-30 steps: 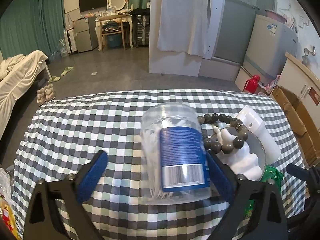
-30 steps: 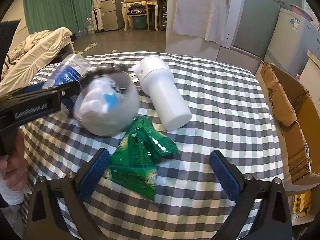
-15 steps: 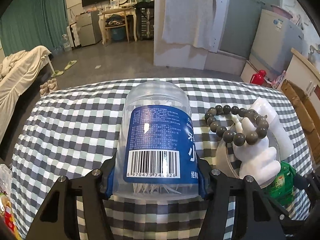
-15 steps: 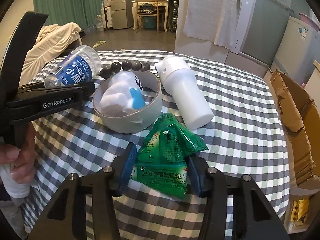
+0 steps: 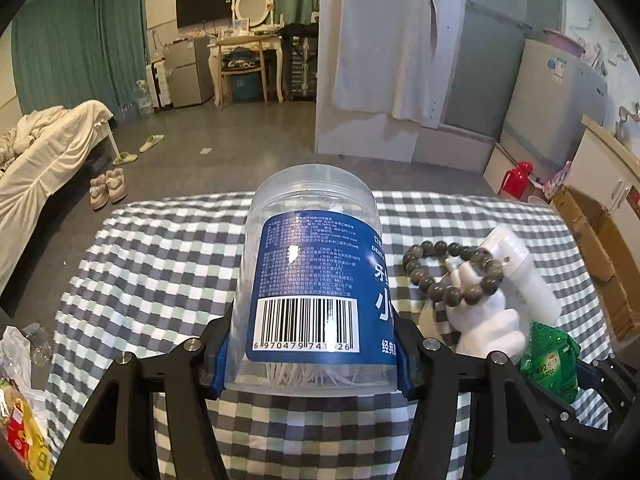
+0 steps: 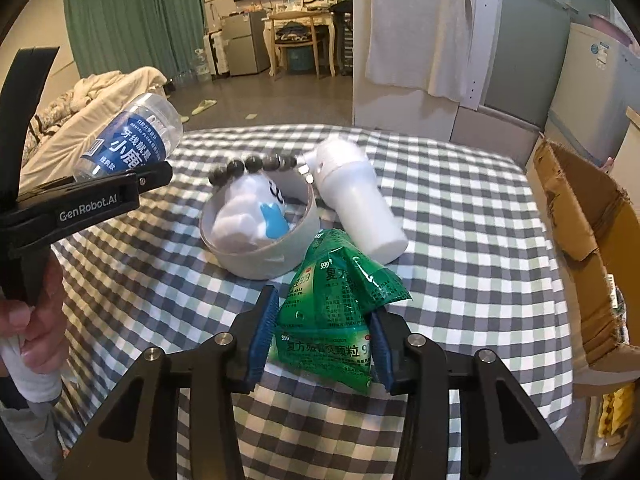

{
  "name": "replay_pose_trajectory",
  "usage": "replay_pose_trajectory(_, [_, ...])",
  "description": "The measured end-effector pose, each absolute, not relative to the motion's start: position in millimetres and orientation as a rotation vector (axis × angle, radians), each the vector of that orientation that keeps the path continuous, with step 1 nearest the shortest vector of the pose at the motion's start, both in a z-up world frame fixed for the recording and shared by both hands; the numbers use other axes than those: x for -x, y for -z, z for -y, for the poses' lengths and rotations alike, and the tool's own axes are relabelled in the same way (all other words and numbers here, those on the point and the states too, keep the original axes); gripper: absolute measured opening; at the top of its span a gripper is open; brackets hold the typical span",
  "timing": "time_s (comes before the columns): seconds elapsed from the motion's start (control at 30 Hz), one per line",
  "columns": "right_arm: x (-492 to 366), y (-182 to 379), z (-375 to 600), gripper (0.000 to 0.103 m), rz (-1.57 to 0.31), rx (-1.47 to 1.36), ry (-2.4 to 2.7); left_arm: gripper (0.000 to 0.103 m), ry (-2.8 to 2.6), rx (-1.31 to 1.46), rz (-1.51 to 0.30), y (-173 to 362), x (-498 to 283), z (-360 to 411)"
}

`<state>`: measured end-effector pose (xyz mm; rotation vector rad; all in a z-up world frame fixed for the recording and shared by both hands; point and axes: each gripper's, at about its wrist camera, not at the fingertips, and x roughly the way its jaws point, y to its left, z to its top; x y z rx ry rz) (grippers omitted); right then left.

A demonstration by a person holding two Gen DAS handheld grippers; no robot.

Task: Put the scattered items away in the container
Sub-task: 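Lift the toothpick jar with the left tool while the right tool lifts the green sachets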

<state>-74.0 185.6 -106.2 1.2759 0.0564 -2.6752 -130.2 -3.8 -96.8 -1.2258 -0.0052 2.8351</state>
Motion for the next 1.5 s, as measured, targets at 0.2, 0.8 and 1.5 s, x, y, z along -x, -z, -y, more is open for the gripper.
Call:
replay_pose_trajectory(0.2, [65, 79, -189, 0.043, -0.041, -1.182, 2.721, 0.062, -2.860, 1.154, 0.012, 74, 118, 3])
replay_pose_trajectory(0.8, [21, -18, -191, 0.043, -0.010, -0.824, 2.828, 0.062, -2.939, 0.898, 0.063, -22, 57, 0])
replay_pose_trajectory(1.5, [12, -40, -217, 0.043, 0.001, -0.757, 2.925, 0.062, -2.956, 0.818, 0.057, -44, 42, -7])
